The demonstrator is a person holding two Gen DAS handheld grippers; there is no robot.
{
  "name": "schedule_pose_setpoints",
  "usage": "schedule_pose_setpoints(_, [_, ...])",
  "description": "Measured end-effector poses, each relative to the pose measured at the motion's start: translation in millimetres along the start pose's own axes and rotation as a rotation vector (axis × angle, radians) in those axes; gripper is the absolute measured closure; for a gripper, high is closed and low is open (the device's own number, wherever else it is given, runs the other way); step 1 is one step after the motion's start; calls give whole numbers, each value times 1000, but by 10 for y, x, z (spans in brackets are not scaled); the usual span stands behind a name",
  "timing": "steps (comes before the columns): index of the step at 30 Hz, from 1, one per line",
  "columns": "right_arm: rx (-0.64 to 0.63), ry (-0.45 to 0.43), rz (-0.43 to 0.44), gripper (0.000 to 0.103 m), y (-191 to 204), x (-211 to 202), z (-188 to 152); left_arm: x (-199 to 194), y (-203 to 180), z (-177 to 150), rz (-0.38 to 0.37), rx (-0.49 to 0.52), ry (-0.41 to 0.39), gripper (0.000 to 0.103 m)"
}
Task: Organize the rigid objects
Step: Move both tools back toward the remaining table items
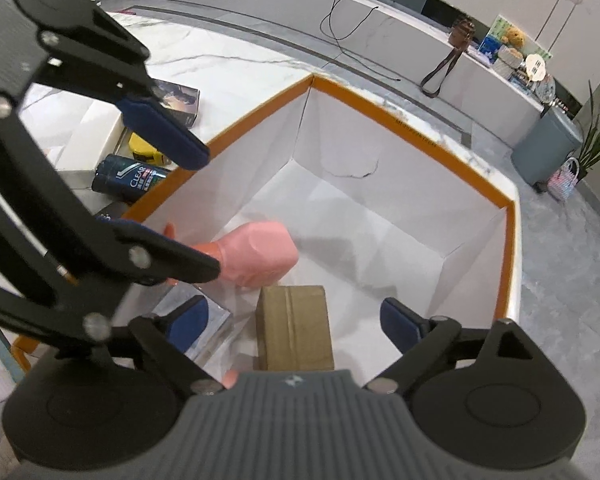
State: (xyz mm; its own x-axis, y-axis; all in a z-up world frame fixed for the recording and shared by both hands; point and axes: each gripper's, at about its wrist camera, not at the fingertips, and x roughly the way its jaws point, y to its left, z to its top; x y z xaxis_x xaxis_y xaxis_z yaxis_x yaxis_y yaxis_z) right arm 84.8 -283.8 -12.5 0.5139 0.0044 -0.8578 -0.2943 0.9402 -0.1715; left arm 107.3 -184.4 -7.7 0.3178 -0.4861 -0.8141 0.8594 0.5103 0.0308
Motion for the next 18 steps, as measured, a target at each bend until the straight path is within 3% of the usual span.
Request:
schedule_pose_setpoints(6, [-4, -12, -54, 11, 44, -128, 47, -200, 29, -85, 13, -27, -49, 32])
schedule_pose_setpoints(14, [-19, -104, -74, 11, 201, -415, 195, -451, 128, -230, 77, -31, -79, 32])
schedule_pose_setpoints(18, [-48, -141, -66, 17, 346, -495, 291, -590, 227, -334, 109, -39, -80, 33])
